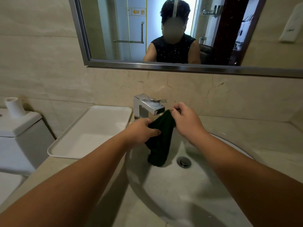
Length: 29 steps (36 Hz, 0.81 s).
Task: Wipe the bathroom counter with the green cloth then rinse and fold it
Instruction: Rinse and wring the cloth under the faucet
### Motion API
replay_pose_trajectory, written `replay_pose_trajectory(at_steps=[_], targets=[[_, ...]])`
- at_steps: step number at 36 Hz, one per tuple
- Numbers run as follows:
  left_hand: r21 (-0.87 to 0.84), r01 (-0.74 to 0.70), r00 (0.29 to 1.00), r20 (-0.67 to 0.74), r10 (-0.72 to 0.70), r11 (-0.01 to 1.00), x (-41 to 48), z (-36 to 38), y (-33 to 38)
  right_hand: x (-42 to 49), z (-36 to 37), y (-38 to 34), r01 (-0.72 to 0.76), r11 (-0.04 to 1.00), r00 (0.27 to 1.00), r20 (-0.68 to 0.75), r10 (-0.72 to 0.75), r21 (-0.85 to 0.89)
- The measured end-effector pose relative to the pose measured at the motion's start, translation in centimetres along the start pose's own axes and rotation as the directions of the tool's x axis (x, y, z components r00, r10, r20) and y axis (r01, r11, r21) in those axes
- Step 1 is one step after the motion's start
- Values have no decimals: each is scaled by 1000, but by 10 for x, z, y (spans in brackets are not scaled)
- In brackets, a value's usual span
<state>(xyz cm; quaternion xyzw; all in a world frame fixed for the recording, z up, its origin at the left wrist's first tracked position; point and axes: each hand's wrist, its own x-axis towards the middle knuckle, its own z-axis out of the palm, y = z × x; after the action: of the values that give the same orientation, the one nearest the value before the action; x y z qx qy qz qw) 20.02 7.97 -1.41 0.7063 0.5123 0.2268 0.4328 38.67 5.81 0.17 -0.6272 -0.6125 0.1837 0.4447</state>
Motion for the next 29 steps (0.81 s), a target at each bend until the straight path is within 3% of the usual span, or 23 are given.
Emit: replay_pose_trajectory(at_steps=[6,12,16,19,25,29], targets=[[-246,29,1000,16,-26,969,-2,-6,-5,7,-12,2,-98,994,992,-75,101,42],[-270,59,962,-242,-127,961,-4,-14,-20,14,-30,12,-180,982,964,-187,187,54],[-467,75,947,-243,-209,881,-9,-23,-15,21,-42,16,-246,956,890,-353,287,157],[-476,79,933,-275,-233,876,-8,-28,-10,26,-52,15,-249,940,839,-434,329,231],[-341,118,915,-327,-235,933,-5,-27,-2,23,-51,5,-256,897,844,-369,390,362],[-418,167,943,-197,-269,893,-10,-23,0,17,-40,6,-294,838,871,-231,433,460]])
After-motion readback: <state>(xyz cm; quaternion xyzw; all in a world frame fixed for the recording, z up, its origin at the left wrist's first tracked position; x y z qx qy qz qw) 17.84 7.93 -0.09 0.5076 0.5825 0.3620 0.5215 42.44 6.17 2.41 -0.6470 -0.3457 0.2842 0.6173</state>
